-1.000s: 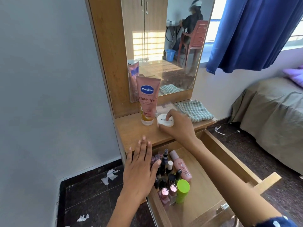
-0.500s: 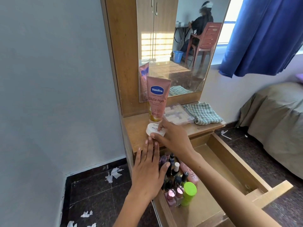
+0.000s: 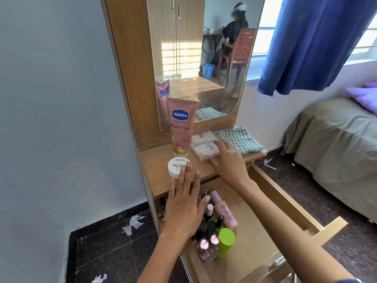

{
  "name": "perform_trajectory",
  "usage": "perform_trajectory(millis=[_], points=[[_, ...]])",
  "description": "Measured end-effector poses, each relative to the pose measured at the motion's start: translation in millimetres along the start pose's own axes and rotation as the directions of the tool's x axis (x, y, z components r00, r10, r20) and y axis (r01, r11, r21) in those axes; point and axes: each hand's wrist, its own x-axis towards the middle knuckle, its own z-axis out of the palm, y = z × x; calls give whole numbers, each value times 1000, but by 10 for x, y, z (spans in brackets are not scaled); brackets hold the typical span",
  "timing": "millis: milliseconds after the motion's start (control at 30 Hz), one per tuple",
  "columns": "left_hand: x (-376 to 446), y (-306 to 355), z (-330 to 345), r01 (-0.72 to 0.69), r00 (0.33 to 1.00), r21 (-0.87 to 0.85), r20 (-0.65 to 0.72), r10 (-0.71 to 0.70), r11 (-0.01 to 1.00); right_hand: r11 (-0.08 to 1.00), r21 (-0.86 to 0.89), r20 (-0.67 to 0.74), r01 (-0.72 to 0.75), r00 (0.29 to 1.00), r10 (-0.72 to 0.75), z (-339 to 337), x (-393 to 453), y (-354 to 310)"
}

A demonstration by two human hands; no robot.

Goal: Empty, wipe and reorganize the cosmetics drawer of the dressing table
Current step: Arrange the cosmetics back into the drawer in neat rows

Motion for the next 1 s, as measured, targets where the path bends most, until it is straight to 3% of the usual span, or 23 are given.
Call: perform_trajectory(millis=[167,533,767,1000], points=[[5,-25,45,-9,1000,9,16,8,1000,992,-114,63,-53,996,60,116,162,-65],[39,-22,15,5,997,-7,83,-5,1000,971,-177,61,-164,982,177,113,114,-224],[32,-28,-16,3,994,3,114,-3,1000,980,-56,67,-190,979,193,93,12,-218],[46,-30,-25,9,988,-29,154,-5,1000,960,208,8,-186,982,189,-44,-198,-16]])
